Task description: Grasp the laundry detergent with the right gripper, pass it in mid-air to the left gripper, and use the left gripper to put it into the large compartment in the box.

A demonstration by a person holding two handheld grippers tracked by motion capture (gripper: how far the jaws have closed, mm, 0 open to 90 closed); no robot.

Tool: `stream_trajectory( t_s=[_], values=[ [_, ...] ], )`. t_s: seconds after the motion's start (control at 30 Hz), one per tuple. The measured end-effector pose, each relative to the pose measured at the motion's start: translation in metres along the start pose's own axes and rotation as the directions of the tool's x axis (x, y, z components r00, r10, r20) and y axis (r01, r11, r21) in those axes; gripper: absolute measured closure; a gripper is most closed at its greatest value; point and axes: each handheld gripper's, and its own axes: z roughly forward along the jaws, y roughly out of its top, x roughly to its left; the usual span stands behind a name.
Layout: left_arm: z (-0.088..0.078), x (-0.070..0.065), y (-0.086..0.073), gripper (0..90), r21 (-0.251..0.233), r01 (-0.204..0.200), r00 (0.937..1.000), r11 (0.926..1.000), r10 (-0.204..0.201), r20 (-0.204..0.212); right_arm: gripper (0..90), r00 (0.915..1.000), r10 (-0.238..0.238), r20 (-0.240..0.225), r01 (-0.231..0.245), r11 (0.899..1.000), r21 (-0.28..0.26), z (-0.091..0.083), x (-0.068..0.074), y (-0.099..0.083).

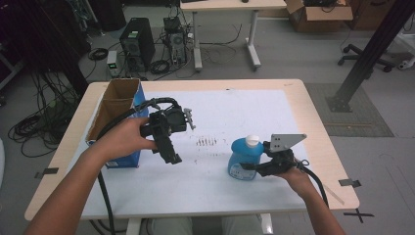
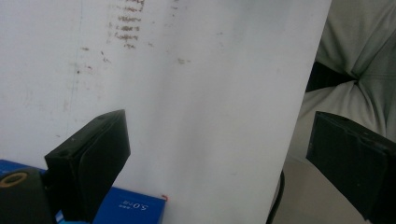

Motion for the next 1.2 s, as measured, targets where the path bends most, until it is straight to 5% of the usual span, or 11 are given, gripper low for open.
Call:
stream_trajectory(
  t_s=[0.27,0.83,1.2],
  values=[
    [-0.003,0.000,0.001,6.5,-0.004,-0.004,1.0000,1.0000,0.004,-0.008,44.6,0.9999,0.012,-0.011,-0.013,0.999,-0.046,-0.009,-0.001,0.007],
    [-0.023,-0.006,0.013,6.4,-0.021,-0.034,0.9989,0.9992,0.033,-0.034,44.4,0.9991,-0.041,-0.015,0.042,0.998,0.057,-0.035,0.007,0.064],
    [-0.035,-0.011,0.028,6.4,-0.009,-0.061,0.9973,0.9981,0.060,-0.042,44.4,0.9978,-0.055,-0.039,0.058,0.994,0.092,-0.041,0.006,0.085]
  ],
)
